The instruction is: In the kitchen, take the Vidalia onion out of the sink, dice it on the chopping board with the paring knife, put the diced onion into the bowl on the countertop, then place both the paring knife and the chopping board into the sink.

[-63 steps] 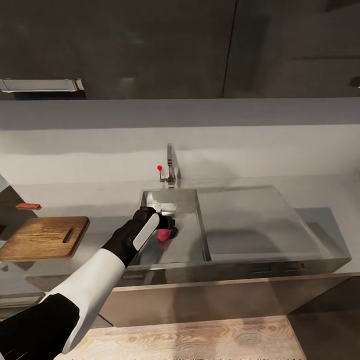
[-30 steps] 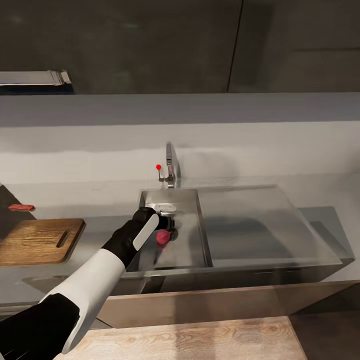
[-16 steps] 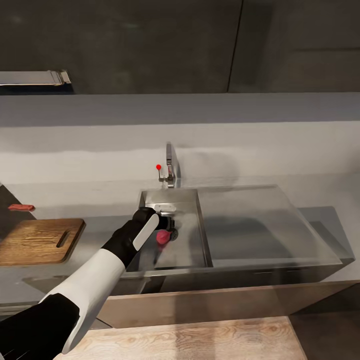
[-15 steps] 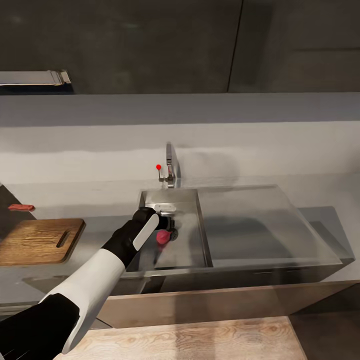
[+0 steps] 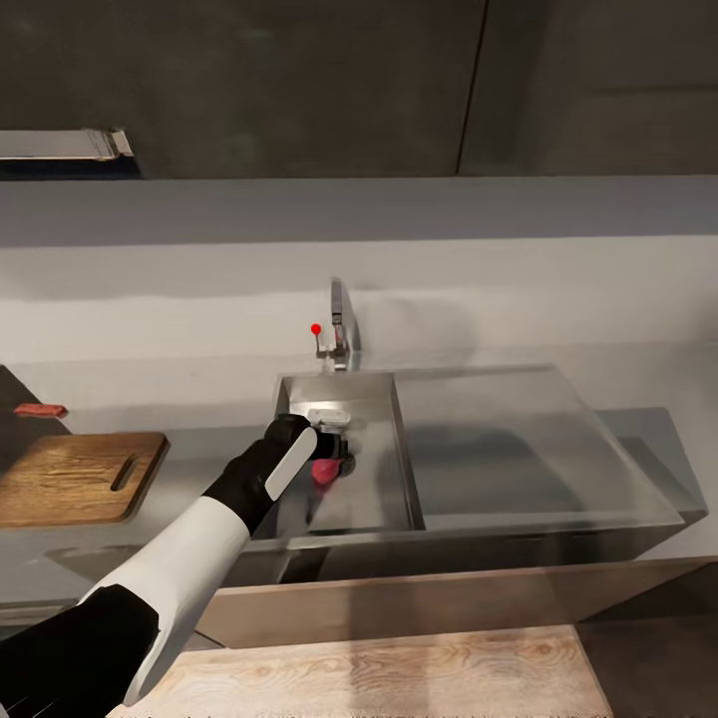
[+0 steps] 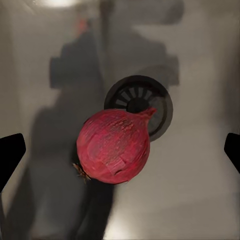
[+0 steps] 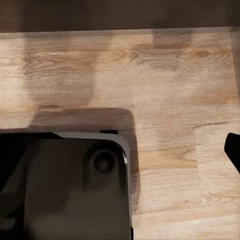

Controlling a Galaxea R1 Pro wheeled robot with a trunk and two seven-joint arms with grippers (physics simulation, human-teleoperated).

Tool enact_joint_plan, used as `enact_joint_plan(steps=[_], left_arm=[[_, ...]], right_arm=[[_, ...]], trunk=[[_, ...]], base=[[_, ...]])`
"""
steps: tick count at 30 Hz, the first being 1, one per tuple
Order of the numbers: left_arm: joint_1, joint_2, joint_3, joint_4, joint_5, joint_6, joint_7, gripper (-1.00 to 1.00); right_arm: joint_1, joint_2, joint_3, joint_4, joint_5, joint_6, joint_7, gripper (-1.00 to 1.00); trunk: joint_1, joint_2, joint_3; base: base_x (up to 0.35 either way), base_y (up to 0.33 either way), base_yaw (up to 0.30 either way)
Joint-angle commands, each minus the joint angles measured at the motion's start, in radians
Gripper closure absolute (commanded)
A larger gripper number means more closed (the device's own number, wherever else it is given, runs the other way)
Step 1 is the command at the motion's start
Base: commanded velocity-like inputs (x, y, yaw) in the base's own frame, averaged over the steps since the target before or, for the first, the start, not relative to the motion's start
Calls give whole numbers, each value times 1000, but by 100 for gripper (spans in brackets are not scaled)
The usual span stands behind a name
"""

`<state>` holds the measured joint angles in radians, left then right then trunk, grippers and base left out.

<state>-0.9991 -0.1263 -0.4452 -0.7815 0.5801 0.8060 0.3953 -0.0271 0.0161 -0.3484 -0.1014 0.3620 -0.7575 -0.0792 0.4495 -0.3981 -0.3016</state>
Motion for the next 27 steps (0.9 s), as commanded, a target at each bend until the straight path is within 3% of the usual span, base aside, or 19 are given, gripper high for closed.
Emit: enact_joint_plan(steps=[1,27], left_arm=[[-1,0,-3,-1,10,2,10,-100],[3,0,-3,1,10,1,10,-100]], right_arm=[[-1,0,-3,0,11,-2,-8,-100],[-1,-2,-4,-1,11,-8,-8,-100]], trunk=[[0,-2,-3],[0,-2,-45]], base=[[0,0,0],[0,0,0]])
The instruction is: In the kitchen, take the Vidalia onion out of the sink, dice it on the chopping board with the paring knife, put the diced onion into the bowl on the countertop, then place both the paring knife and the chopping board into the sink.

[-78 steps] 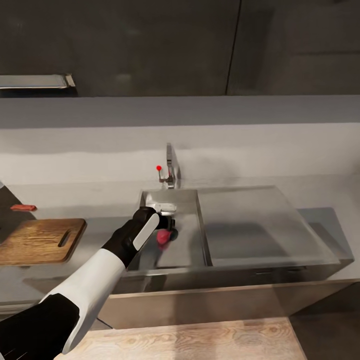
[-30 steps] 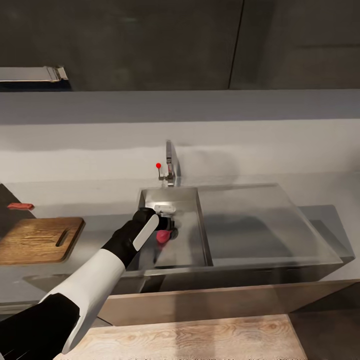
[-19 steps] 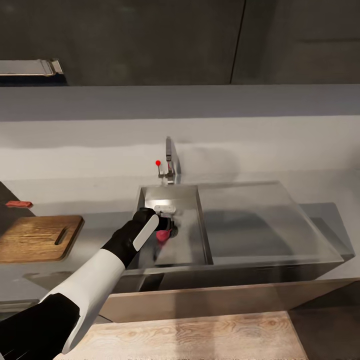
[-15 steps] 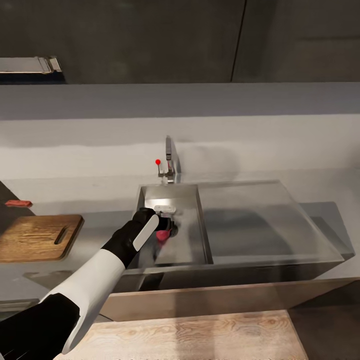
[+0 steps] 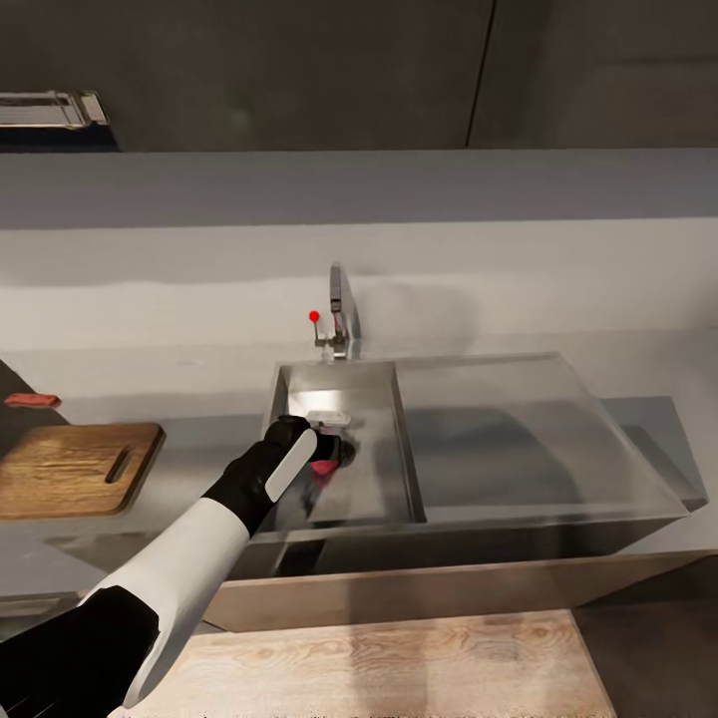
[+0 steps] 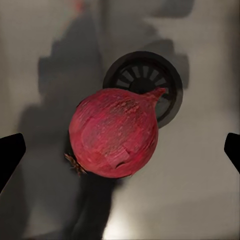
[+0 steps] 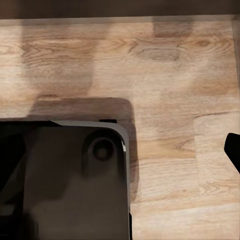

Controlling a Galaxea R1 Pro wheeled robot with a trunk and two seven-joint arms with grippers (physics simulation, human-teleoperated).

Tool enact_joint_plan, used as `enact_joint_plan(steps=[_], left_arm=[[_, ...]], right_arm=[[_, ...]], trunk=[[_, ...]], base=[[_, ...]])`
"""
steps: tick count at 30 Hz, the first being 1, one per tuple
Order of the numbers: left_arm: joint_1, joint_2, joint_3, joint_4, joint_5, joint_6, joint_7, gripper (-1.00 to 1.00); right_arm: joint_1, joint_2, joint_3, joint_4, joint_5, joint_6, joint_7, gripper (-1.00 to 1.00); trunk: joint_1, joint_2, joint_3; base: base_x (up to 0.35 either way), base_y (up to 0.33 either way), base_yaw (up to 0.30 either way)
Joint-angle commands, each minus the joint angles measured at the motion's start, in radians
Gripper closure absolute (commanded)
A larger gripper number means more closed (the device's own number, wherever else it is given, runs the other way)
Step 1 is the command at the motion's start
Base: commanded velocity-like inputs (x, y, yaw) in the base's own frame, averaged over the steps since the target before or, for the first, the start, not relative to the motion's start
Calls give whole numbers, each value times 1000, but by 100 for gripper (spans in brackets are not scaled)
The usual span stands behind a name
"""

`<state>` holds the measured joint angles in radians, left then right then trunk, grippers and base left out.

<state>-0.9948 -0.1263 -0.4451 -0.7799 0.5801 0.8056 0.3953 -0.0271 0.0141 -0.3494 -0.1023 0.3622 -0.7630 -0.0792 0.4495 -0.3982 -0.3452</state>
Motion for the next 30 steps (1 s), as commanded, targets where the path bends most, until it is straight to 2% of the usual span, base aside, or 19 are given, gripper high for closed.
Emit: enact_joint_plan(steps=[1,7,17,30], left_arm=[[-1,0,-3,-1,10,2,10,-100],[-1,0,-3,-1,10,1,10,-100],[0,0,-3,0,10,2,10,-100],[1,0,-3,4,10,2,10,-100]], right_arm=[[-1,0,-3,0,11,-2,-8,-100],[-1,0,-3,0,11,-2,-8,-100],[-1,0,-3,0,11,-2,-9,-100],[-1,0,-3,-1,11,-1,-10,-100]], trunk=[[0,-2,-3],[0,-2,-6],[0,-2,-6],[0,-2,-7]], base=[[0,0,0],[5,0,0],[210,0,0],[13,0,0]])
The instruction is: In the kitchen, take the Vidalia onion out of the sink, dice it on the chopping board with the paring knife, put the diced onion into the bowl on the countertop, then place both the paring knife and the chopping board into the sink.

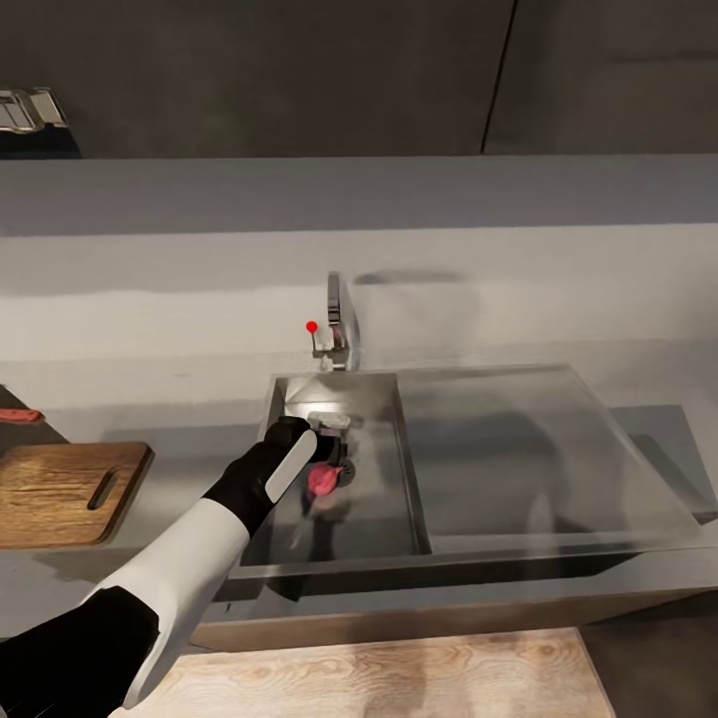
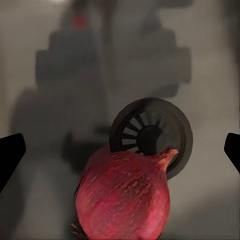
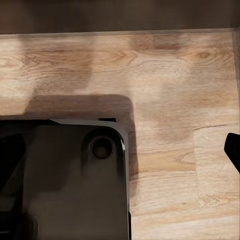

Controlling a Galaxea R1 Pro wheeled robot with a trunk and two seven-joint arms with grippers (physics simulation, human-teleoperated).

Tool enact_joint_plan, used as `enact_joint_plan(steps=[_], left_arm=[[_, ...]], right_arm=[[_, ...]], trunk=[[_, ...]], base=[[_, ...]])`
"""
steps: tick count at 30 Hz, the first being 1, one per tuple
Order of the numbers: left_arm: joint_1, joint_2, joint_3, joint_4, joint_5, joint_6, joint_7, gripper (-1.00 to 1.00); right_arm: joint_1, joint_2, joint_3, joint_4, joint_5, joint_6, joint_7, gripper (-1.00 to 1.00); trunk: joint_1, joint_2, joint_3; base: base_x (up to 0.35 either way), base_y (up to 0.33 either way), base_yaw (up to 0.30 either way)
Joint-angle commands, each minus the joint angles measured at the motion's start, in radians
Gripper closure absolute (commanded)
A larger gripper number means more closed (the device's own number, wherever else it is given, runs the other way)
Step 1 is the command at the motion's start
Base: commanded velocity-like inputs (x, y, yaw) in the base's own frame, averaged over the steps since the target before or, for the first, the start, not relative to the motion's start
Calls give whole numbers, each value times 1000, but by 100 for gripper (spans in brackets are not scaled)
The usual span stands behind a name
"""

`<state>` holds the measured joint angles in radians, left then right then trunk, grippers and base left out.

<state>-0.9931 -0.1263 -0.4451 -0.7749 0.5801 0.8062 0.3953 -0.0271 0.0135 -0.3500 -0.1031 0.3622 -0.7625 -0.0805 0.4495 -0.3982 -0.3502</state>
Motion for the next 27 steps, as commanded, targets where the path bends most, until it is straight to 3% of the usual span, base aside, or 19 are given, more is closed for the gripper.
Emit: enact_joint_plan(steps=[1,27], left_arm=[[-1,0,-3,1,11,2,10,-100],[21,-1,-4,8,13,2,20,-100]], right_arm=[[-1,0,-3,0,11,-2,-8,-100],[-1,0,-3,0,11,2,-8,-100]], trunk=[[0,-2,-2],[0,-2,-33]], base=[[0,0,0],[0,0,0]])
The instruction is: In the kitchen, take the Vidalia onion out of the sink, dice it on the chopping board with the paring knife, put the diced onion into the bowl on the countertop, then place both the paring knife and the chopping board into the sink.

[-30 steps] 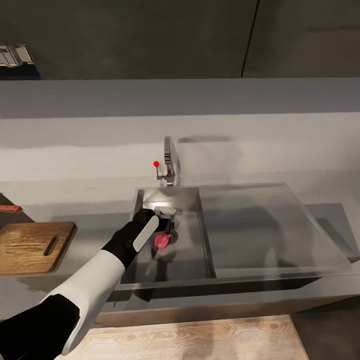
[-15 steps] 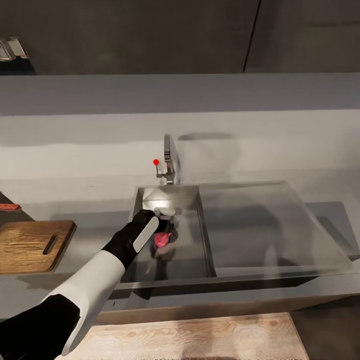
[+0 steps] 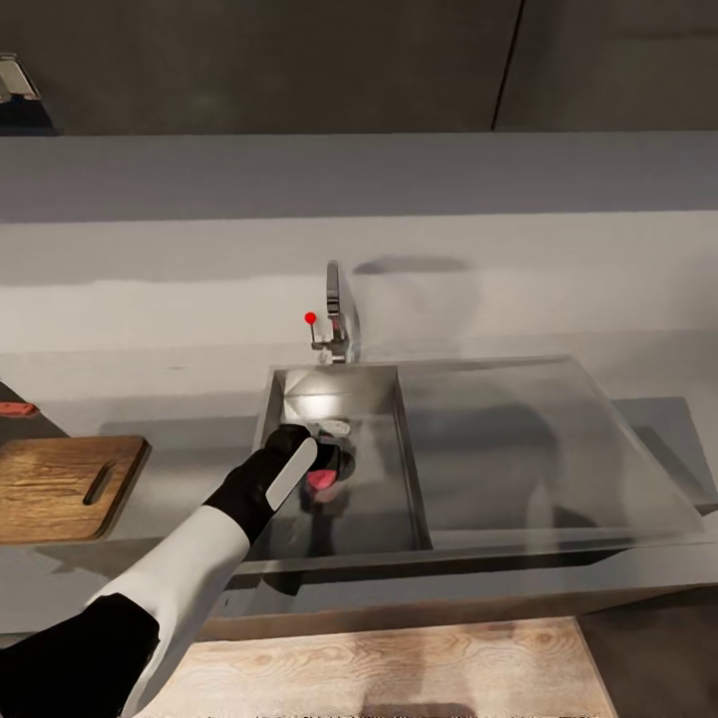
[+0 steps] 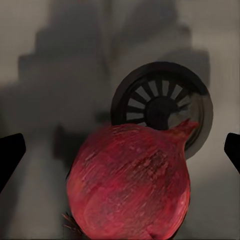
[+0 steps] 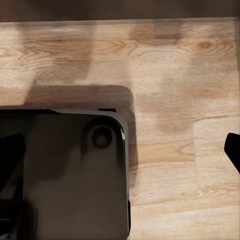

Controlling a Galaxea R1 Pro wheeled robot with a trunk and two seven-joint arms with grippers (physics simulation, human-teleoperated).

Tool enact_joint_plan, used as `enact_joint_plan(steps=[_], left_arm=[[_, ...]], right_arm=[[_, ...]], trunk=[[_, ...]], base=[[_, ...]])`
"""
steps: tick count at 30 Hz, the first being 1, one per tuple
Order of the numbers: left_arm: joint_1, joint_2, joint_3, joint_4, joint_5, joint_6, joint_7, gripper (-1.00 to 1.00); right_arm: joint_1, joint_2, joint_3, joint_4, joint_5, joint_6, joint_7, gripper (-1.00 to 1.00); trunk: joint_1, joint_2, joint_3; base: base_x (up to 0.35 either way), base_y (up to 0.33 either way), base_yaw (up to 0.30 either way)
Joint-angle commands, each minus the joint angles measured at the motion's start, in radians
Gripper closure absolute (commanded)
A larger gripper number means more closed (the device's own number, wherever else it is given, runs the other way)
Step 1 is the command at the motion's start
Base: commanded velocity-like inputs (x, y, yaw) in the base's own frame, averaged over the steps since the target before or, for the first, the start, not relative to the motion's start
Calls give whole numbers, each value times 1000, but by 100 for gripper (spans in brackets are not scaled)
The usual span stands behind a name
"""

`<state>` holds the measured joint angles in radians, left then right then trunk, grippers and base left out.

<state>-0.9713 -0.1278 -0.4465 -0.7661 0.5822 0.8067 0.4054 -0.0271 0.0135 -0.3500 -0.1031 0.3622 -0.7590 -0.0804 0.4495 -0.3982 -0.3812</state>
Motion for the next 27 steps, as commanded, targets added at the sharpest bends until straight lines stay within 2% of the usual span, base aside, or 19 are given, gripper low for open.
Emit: enact_joint_plan(steps=[1,23,24,27], left_arm=[[1,0,-3,-1,11,2,10,-100],[22,0,-2,3,14,3,10,-100],[22,0,-3,4,14,3,10,100],[23,0,-3,6,13,2,10,100]], right_arm=[[0,0,-3,0,11,-2,-8,-100],[0,0,-3,0,11,-2,-9,-100],[0,0,-3,0,11,-2,-9,-100],[0,0,-3,0,11,-2,-9,-100]], trunk=[[0,-2,-3],[0,-2,-23],[0,-2,-23],[0,-2,-23]], base=[[0,0,0],[0,0,0],[0,0,0],[0,0,0]])
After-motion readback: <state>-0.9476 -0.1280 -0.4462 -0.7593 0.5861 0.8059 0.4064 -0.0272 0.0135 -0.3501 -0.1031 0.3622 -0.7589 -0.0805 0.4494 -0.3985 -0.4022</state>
